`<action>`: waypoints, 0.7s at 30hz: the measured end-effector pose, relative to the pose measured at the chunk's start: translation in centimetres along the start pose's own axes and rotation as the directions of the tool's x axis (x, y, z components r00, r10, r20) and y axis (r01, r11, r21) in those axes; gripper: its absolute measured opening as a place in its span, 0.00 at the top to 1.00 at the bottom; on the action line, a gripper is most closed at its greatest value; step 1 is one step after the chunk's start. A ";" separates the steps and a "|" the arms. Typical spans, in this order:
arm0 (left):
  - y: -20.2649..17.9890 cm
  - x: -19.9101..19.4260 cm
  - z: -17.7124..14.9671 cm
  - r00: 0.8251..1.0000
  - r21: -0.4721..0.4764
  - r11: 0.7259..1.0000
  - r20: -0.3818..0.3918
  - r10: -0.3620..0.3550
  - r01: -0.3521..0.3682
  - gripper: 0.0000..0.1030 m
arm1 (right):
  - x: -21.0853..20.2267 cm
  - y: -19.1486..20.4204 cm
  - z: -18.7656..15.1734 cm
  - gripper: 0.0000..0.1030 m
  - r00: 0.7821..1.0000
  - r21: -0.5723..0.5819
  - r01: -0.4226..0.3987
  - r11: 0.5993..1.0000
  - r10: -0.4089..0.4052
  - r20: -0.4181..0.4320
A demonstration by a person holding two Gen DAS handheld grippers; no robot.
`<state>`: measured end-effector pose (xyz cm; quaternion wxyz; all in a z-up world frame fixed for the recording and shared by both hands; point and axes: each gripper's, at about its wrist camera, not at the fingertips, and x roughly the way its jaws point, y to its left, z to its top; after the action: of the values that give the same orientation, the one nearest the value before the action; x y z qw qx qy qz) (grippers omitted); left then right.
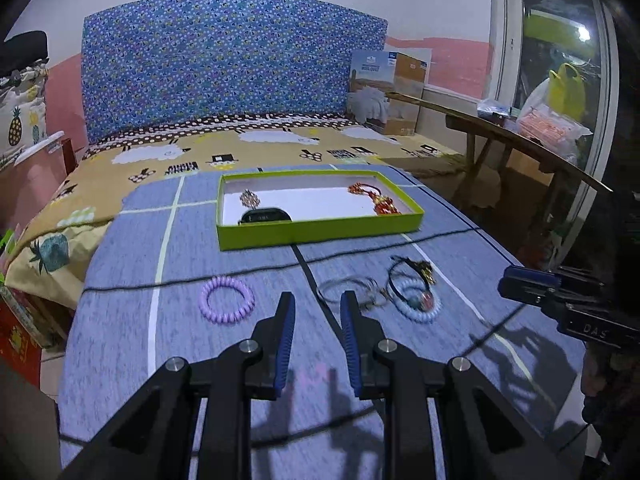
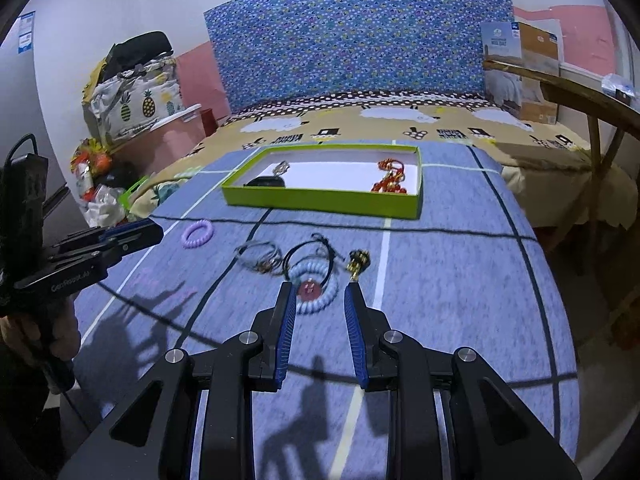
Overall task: Organize jewelry
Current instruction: 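Withdraw both tools from the box back over the jewelry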
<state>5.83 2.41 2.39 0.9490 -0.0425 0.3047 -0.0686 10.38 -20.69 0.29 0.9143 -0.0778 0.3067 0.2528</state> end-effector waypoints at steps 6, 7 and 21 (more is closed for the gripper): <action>-0.4 -0.1 -1.3 1.000 0.000 1.000 -0.024 -0.013 0.013 0.76 | 0.2 0.0 -0.9 0.75 1.000 0.016 -0.010 1.000 0.010 -0.019; -0.4 -0.1 -1.3 1.000 0.001 1.000 -0.027 -0.014 0.014 0.76 | 0.2 0.0 -0.9 0.75 1.000 0.019 -0.012 1.000 0.013 -0.021; -0.8 1.3 -1.4 0.998 0.002 1.000 -0.054 -0.027 0.027 0.76 | 1.2 -0.1 -1.0 0.75 0.999 0.033 -0.019 0.999 0.021 -0.037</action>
<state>6.00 1.35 0.60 0.9395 -0.0436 0.3294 -0.0829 10.72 -20.61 -1.21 0.9070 -0.0647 0.3287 0.2554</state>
